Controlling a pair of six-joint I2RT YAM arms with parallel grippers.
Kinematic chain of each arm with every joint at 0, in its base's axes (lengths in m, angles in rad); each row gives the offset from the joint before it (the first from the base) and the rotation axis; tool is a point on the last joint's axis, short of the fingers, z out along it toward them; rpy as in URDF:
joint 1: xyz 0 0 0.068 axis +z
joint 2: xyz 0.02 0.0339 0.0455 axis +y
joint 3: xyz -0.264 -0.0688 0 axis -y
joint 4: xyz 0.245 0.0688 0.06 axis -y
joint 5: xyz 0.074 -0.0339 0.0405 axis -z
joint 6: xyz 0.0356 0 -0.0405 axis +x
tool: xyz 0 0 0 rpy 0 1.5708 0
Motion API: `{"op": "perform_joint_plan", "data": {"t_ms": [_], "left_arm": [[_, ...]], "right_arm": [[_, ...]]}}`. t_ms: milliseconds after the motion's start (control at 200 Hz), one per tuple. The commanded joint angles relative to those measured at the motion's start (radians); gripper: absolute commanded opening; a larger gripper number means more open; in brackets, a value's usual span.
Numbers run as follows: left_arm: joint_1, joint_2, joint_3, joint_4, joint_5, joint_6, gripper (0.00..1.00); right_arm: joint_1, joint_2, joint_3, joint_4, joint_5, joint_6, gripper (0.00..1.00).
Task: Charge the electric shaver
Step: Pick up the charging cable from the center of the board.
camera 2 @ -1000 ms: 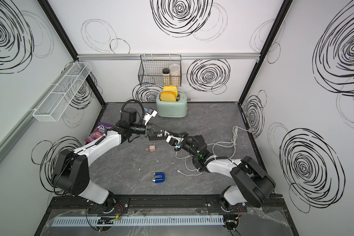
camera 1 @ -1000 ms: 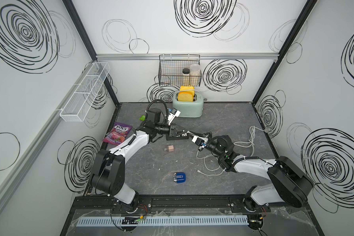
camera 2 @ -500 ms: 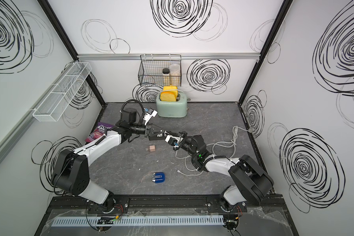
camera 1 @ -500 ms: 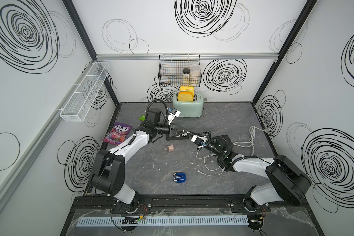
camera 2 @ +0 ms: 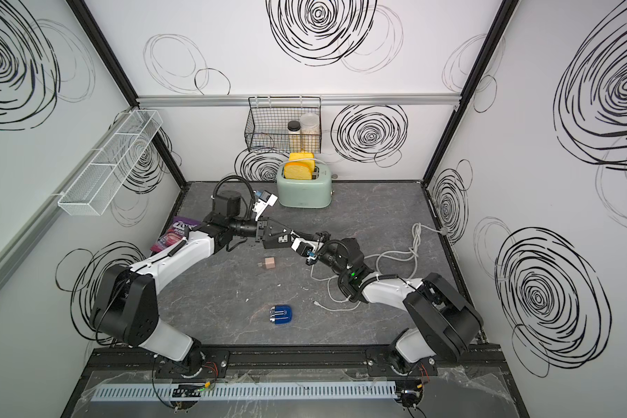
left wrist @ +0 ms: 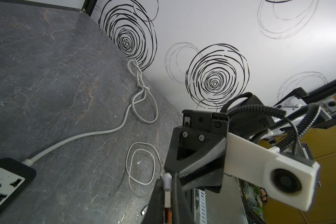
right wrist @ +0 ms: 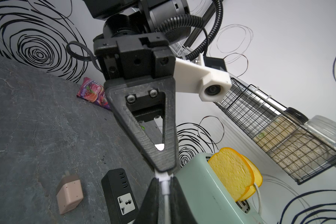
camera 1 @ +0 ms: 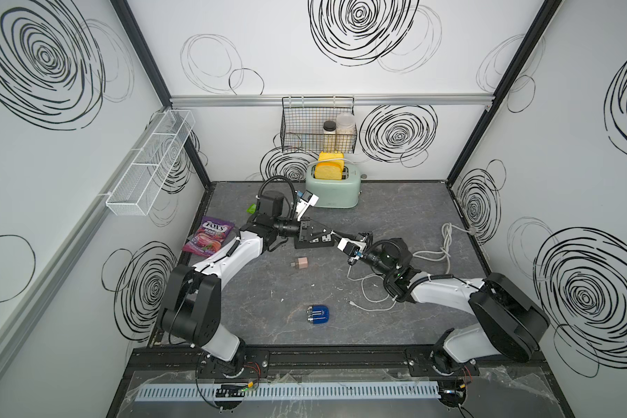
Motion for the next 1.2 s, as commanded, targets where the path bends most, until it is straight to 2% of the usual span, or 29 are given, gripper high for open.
{"op": "perform_joint_plan", "data": {"t_ms": [0,906,1196], "left_arm": [[-0.005,0.003,-0.007,0.05,0.045,-0.002,0.0],[-0.011,0.012,-0.013,0.058,0.046,-0.003,0.0],[-0.01,0.011,-0.01,0.058,0.047,-0.003,0.0]], "right_arm": [[0.009,0.015,0.035,0.01,-0.012,0.001,0.15],[0.007,0.009,0.029,-0.008,0.028,-0.003,0.18],[0.007,0.014,0.034,-0.01,0.031,-0.005,0.11]]}}
